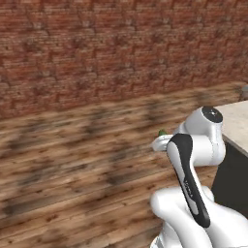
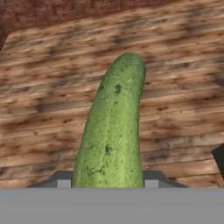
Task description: Gather the cucumber and sweet potato from the fridge and place them on a tray on the dining counter. Then gather the steak and chicken drumstick from the fridge and place them on the other tray.
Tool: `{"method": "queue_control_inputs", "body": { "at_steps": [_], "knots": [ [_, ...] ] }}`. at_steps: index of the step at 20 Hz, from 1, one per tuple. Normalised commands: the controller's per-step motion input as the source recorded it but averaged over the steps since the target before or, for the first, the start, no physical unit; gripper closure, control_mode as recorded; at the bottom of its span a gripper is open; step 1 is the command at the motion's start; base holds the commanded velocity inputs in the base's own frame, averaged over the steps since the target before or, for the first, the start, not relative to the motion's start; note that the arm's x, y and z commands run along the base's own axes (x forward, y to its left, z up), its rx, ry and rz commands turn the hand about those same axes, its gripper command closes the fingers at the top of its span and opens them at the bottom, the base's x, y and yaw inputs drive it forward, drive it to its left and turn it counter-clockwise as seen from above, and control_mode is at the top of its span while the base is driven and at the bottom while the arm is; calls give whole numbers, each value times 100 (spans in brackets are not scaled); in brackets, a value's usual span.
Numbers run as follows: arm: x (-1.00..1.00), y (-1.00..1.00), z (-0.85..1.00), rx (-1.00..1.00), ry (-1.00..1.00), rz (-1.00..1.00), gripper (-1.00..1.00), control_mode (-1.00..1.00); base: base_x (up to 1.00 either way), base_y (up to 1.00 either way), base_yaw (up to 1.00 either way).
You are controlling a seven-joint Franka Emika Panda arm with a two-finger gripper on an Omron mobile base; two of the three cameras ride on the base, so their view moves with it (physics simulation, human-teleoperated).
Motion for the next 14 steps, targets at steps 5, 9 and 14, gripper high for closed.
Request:
{"method": "queue_control_inputs", "body": {
  "at_steps": [5, 9, 14],
  "knots": [
    [0, 0, 0, 0, 0, 0, 100, 100, 66, 37, -35],
    [0, 0, 0, 0, 0, 0, 100, 100, 65, 42, -37],
    [0, 0, 0, 0, 0, 0, 100, 100, 63, 48, -38]
  ]
}}
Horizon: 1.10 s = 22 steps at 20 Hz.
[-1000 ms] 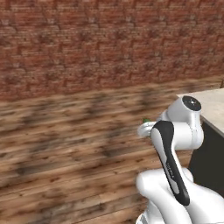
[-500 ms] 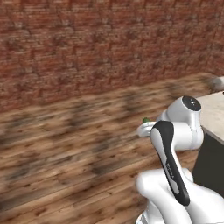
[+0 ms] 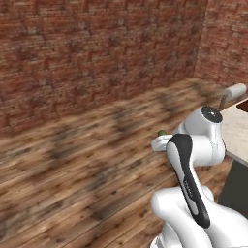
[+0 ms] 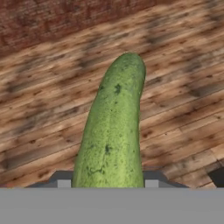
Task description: Gather the cucumber and sweet potato from the fridge and place them on a tray on the dining counter. Then gather the steak and chicken drumstick from the fridge and place them on the other tray.
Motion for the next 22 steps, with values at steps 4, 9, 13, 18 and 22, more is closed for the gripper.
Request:
{"method": "queue_control_inputs", "body": {
  "at_steps": [4, 9, 13, 18, 22],
  "knots": [
    [0, 0, 0, 0, 0, 0, 100, 100, 51, 51, -39],
    [0, 0, 0, 0, 0, 0, 100, 100, 50, 49, -42],
    [0, 0, 0, 0, 0, 0, 100, 100, 45, 51, -43],
    [0, 0, 0, 0, 0, 0, 100, 100, 42, 63, -44],
    [0, 0, 0, 0, 0, 0, 100, 100, 41, 73, -45]
  ]
}}
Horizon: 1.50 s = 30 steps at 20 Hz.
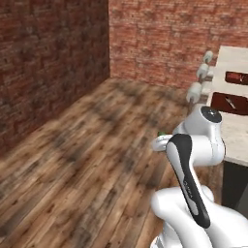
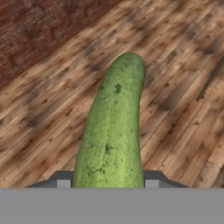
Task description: Gather the cucumber and sweet potato from the fridge and place them on a tray on the dining counter. Then gather the steak and chicken drumstick from the fridge and place them on the other tray.
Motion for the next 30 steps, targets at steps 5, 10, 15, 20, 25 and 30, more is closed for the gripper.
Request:
{"method": "queue_control_inputs", "body": {
  "at_steps": [5, 10, 15, 20, 25, 30],
  "knots": [
    [0, 0, 0, 0, 0, 0, 100, 100, 41, 70, -46],
    [0, 0, 0, 0, 0, 0, 100, 100, 37, 61, -49],
    [0, 0, 0, 0, 0, 0, 100, 100, 43, 54, -51],
    [0, 0, 0, 0, 0, 0, 100, 100, 46, 42, -51],
    [0, 0, 0, 0, 0, 0, 100, 100, 50, 37, -46],
    [0, 0, 0, 0, 0, 0, 100, 100, 41, 36, -47]
  ]
}}
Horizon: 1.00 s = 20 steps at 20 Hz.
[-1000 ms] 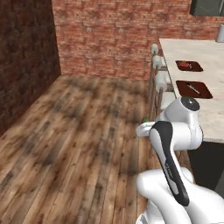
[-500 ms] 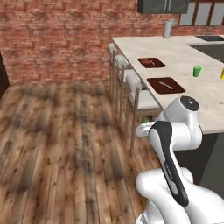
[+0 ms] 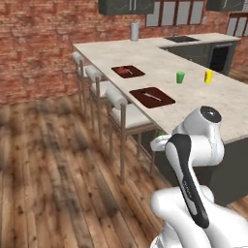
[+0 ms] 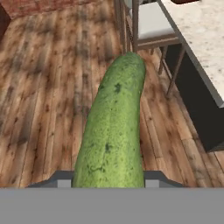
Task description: Gather the cucumber and sweet potato from the fridge and place them on a tray on the dining counter. Then gather the steak and chicken drumstick from the fridge and place them on the other tray.
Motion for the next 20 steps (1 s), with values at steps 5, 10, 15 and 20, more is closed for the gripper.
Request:
{"method": "queue_control_inputs", "body": {
  "at_steps": [5, 10, 15, 20],
  "knots": [
    [0, 0, 0, 0, 0, 0, 100, 100, 43, 36, -46],
    [0, 0, 0, 0, 0, 0, 100, 100, 43, 40, -47],
    [0, 0, 0, 0, 0, 0, 100, 100, 26, 59, -41],
    [0, 0, 0, 0, 0, 0, 100, 100, 6, 67, -38]
  ]
}}
